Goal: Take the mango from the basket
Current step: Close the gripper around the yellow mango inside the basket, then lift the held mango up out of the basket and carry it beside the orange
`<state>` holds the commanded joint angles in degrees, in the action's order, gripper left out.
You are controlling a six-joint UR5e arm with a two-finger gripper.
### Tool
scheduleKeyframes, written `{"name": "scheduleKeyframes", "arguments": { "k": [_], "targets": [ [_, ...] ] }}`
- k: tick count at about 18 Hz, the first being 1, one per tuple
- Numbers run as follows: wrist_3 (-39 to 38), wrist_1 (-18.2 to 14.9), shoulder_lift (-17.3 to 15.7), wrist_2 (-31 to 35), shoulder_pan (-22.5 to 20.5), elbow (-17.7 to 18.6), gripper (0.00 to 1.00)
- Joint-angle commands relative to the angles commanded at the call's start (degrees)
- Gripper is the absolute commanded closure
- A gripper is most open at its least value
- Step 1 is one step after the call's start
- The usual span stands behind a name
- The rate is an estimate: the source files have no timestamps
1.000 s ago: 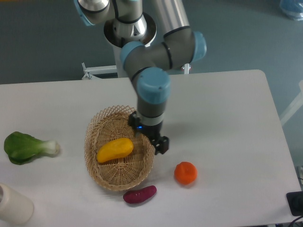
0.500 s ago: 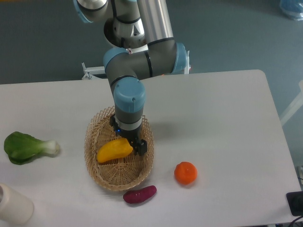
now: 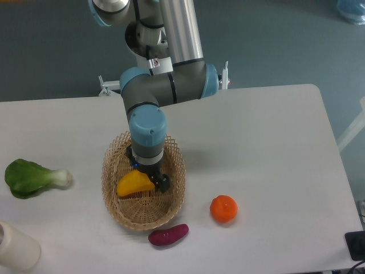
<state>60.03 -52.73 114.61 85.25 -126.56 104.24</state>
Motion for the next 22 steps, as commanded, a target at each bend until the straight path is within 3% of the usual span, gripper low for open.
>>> {"name": "scheduleKeyframes", "arguments": {
  "k": [1, 4, 6, 14, 22],
  "targets": [
    [0.00, 0.09, 0.00, 0.00, 0.00, -0.09, 0.04],
    [-0.09, -0.26, 0.00, 0.53, 0.00, -0.26, 0.43],
    [-0.17, -0.26, -0.26, 0.96, 0.00, -0.53, 0.57],
    [0.00, -1.23, -3.16, 0.53, -0.79, -4.13, 0.56],
    [2.80, -2.99, -7.46, 0.88, -8.60, -4.83, 0.55]
  ]
}}
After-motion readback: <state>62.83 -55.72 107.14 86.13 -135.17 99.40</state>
